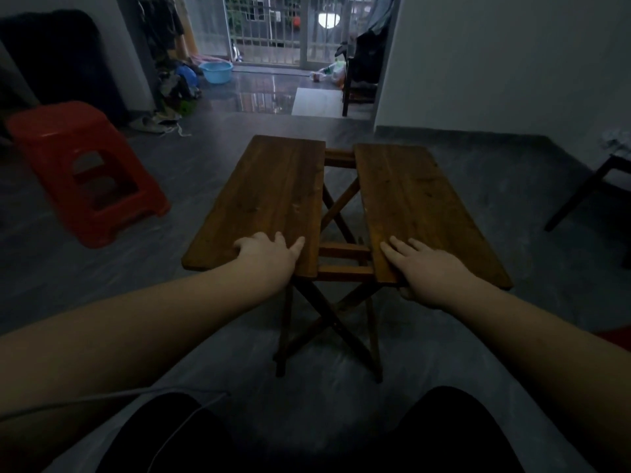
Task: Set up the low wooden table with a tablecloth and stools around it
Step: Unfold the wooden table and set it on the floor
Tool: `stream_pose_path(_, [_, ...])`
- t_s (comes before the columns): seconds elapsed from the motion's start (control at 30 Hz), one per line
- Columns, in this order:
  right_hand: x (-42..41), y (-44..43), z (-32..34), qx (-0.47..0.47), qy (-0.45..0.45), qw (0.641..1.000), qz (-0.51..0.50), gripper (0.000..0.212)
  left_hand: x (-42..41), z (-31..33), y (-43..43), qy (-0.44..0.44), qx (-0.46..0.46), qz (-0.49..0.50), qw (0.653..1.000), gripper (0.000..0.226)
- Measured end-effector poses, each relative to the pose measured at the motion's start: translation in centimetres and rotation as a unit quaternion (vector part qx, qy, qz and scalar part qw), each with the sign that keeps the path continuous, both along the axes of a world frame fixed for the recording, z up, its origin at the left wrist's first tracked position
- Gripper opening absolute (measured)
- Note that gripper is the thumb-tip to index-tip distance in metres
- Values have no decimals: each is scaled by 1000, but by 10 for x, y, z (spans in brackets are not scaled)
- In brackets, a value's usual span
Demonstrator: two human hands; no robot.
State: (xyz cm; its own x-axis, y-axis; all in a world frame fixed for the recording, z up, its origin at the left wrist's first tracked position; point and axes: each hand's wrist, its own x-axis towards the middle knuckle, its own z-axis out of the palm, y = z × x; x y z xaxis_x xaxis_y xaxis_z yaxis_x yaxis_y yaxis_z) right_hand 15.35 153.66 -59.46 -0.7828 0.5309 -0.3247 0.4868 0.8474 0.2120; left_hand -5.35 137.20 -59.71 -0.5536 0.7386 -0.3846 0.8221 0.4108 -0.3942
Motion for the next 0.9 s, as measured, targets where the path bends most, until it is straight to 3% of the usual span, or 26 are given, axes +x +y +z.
stream_pose_path(0.47, [29, 2, -40, 9, 92, 994, 50, 81, -34, -39, -46, -28, 168, -159, 973, 75])
stream_pose_path(0.9, [35, 9, -58, 18, 102, 994, 39, 85, -43, -70, -53, -62, 222, -161, 960, 81])
